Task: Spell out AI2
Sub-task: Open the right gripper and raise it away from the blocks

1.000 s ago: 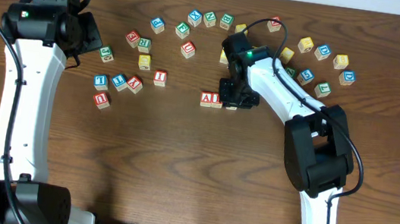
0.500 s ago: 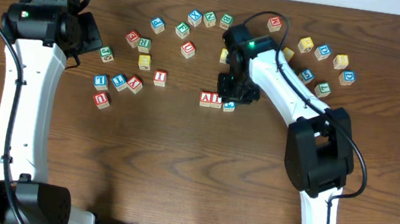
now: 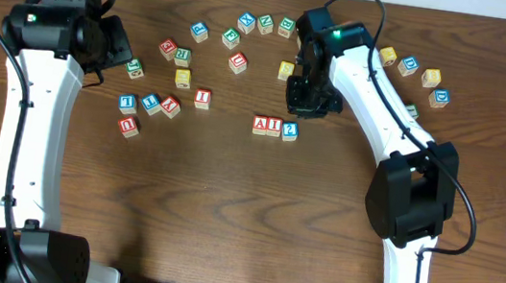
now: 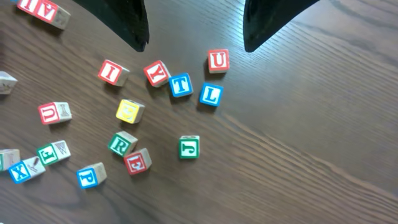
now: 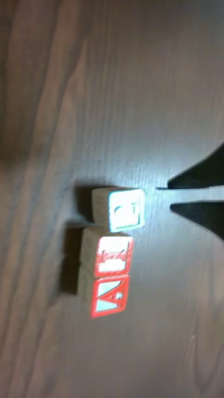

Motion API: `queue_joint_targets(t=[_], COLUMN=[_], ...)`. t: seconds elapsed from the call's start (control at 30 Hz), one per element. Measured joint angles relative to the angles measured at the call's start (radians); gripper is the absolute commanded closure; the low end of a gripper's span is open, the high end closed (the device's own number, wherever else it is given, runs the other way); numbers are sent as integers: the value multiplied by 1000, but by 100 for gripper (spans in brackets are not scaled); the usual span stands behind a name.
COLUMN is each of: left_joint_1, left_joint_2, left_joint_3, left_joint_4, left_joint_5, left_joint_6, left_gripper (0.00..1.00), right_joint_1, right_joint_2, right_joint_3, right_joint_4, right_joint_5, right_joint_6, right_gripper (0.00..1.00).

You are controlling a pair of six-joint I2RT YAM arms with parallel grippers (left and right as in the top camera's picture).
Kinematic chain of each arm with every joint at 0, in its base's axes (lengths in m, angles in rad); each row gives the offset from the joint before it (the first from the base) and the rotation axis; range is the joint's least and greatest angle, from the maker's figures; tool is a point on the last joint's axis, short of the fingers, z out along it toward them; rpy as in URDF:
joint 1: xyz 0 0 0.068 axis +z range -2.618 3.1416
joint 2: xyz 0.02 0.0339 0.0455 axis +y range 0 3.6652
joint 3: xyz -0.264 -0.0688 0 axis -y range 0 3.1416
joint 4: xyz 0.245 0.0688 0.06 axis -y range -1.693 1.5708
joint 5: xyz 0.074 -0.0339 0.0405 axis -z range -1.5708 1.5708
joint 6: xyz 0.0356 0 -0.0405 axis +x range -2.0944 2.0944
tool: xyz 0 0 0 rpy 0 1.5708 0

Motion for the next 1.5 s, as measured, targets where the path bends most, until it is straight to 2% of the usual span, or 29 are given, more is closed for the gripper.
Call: queue_joint_targets(t=[0.73, 1.07, 1.5], left_joint_1=[0, 0, 0], left_joint_2=[0, 0, 0], left_joint_3=[0, 0, 0], left_joint_4=[0, 0, 0], left_joint_5=[19, 19, 19], left_joint_6=[0, 0, 0], left_gripper=[52, 52, 52], right_joint_1=[86, 96, 99], right_joint_2=[0, 0, 0], right_joint_3=[-176, -260, -280], right_joint_4=[78, 184, 244], right_joint_5=[44, 60, 61], right_joint_6=[0, 0, 0], right_gripper=[99, 99, 99])
